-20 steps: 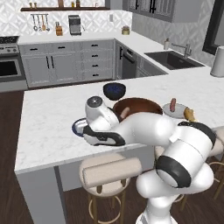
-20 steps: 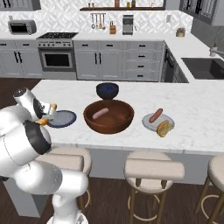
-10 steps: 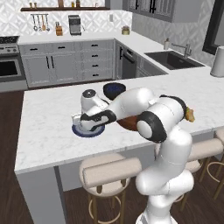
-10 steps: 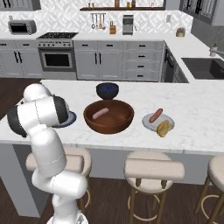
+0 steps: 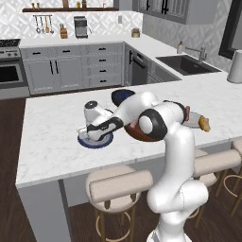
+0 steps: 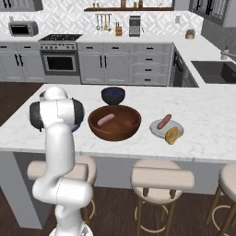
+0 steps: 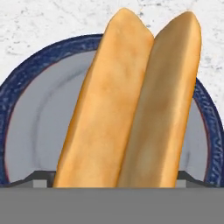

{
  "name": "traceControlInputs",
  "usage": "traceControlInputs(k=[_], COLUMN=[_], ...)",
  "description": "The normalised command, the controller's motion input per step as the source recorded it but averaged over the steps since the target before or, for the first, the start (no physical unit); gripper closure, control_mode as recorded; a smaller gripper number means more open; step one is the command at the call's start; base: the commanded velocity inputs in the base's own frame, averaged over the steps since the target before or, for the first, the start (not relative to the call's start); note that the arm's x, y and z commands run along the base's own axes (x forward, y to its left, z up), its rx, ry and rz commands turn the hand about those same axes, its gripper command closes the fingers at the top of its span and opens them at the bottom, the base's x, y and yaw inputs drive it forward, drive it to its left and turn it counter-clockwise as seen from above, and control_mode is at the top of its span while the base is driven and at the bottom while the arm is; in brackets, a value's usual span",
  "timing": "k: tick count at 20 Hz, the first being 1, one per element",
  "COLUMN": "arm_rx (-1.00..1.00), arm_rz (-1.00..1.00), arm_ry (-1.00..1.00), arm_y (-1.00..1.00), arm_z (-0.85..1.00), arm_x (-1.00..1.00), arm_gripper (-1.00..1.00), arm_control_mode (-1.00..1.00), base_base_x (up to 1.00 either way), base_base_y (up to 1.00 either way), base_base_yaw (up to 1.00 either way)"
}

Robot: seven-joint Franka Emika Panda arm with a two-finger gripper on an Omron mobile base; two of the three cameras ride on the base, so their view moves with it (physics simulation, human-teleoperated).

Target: Place one bun and one sausage from the bowl on each plate.

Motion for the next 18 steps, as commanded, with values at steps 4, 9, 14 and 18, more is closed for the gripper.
traceControlInputs(k=[4,9,14,18], arm_rx=[-0.01,0.0,0.0,0.05], arm_rz=[0.0,0.0,0.0,0.0], arm_ry=[0.01,0.0,-0.01,-0.22], arm_y=[0.0,-0.25,-0.33,-0.3], arm_z=[-0.12,0.0,0.01,0.71], arm_x=[0.26,-0.02,-0.32,-0.24], arm_gripper=[-1.0,-1.0,-1.0,-1.0], arm_control_mode=[-1.0,-1.0,-1.0,-1.0], base_base_x=[0.0,0.0,0.0,0.0], base_base_y=[0.0,0.0,0.0,0.0], base_base_yaw=[0.0,0.0,0.0,0.0])
